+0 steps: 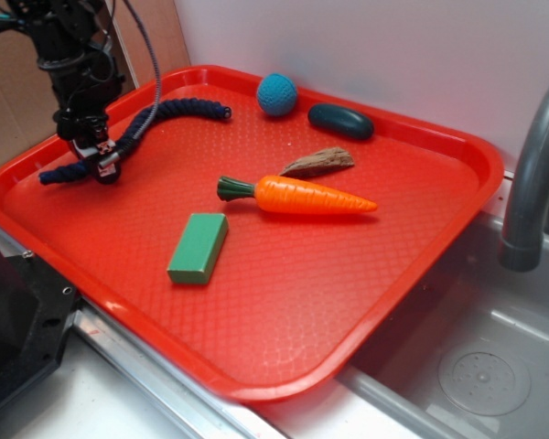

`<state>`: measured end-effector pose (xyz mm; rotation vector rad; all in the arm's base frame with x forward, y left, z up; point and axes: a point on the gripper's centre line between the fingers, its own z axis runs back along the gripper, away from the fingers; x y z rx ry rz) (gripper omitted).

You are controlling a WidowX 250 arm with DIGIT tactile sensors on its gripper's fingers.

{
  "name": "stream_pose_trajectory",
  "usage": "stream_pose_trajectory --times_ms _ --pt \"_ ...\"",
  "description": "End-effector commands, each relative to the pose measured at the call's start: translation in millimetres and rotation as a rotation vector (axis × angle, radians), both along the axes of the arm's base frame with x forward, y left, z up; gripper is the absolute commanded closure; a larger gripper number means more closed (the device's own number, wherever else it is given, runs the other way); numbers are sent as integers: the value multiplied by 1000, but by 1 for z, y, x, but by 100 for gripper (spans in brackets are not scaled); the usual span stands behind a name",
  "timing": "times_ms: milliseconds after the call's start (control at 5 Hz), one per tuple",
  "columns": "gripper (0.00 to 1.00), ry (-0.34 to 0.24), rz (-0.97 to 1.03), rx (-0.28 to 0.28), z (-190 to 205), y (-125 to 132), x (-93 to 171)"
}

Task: Grab the blue rope.

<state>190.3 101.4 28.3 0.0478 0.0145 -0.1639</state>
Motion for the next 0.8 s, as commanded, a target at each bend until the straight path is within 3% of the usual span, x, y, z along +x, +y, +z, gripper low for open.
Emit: stream_pose_trajectory --times_ms 0,200,400,600 --pt "100 -86 26 96 104 -71 21" --pt "100 -95 129 136 153 -89 21" --pt "100 -167 178 75 205 -99 8" --pt "100 -200 203 45 230 -99 -2"
